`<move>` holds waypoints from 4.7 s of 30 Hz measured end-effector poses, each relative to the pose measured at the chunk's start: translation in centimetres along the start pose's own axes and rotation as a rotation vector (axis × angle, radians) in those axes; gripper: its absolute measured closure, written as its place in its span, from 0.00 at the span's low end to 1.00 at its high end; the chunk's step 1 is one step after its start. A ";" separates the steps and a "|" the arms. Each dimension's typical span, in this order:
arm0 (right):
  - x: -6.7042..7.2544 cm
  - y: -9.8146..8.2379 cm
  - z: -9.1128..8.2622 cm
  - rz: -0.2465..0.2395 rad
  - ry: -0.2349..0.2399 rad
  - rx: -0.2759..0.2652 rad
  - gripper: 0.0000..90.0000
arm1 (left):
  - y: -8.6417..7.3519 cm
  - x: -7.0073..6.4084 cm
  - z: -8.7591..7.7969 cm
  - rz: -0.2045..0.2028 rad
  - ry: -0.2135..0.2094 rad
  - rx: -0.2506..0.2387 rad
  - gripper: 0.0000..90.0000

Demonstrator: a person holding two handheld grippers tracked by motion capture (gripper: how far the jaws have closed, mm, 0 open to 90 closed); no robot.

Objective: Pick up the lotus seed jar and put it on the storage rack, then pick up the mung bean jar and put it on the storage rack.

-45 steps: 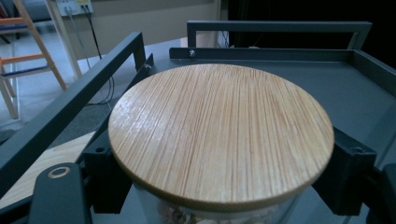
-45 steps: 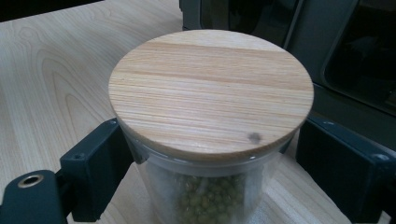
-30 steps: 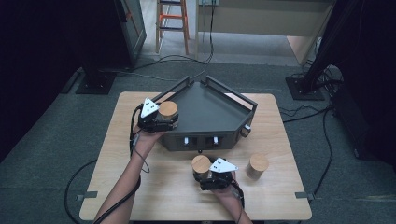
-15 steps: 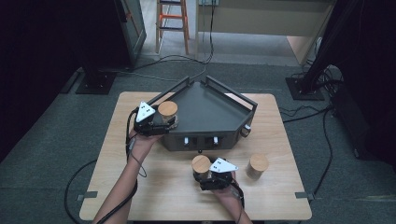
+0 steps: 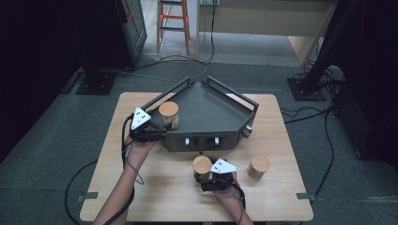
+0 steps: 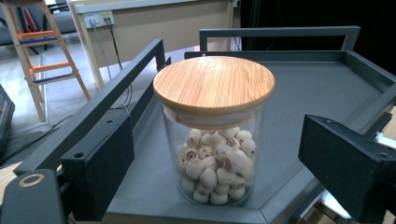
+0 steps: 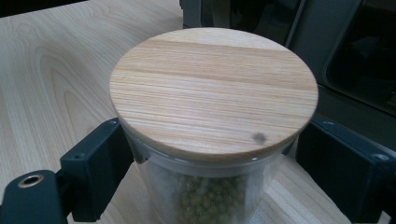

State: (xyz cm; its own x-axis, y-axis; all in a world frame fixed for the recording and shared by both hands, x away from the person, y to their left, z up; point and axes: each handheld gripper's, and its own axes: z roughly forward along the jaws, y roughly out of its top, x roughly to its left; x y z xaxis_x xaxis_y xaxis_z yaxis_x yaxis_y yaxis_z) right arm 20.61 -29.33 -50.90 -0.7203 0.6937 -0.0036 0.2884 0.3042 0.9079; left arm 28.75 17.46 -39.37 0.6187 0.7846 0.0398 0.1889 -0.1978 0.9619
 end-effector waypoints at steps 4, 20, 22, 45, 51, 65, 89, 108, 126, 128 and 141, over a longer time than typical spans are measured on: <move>0.0 0.0 0.0 0.001 0.000 -0.001 0.12 | -0.3 -0.3 -0.7 0.003 0.004 -0.002 0.12; 0.2 0.1 0.1 -0.007 -0.004 0.004 0.12 | -2.7 -1.9 -3.4 0.003 0.005 -0.018 0.12; 0.1 0.0 0.1 -0.007 -0.004 0.003 0.12 | -3.0 -2.0 -3.7 0.000 0.008 -0.022 0.12; 0.2 0.2 0.1 -0.013 -0.006 0.009 0.12 | -7.0 -3.3 -5.8 -0.017 0.049 -0.023 0.12; 0.2 0.1 0.1 -0.008 -0.005 0.007 0.12 | -8.1 -3.4 -6.2 -0.009 0.037 -0.036 0.12; 0.1 0.1 0.1 -0.001 -0.005 0.004 0.12 | -10.2 -4.0 -5.9 -0.022 0.024 -0.006 0.12; 0.2 0.1 0.1 0.001 -0.010 0.005 0.12 | -12.7 -3.5 -6.3 -0.071 0.000 -0.032 0.12; 0.1 0.0 0.0 0.013 -0.014 0.002 0.12 | -13.4 -3.3 -6.3 -0.061 -0.023 0.019 0.12; 0.2 0.2 0.1 0.001 -0.010 0.014 0.18 | -13.2 -3.2 -5.4 -0.071 -0.023 0.074 0.12; 0.2 0.2 0.1 -0.001 -0.004 0.014 0.22 | -13.2 -3.3 -5.3 -0.069 -0.023 0.074 0.12; 0.0 0.2 0.1 0.006 0.006 0.012 0.28 | -13.2 -3.1 -5.6 -0.082 -0.009 0.065 0.12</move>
State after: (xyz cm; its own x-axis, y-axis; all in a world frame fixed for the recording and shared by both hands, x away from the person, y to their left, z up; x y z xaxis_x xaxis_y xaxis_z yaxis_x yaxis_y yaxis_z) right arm 20.74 -29.21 -50.76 -0.7225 0.6913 0.0043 0.2998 0.3078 0.9030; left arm 20.05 20.93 -50.71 0.6056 0.7947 -0.0413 0.2882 -0.1706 0.9422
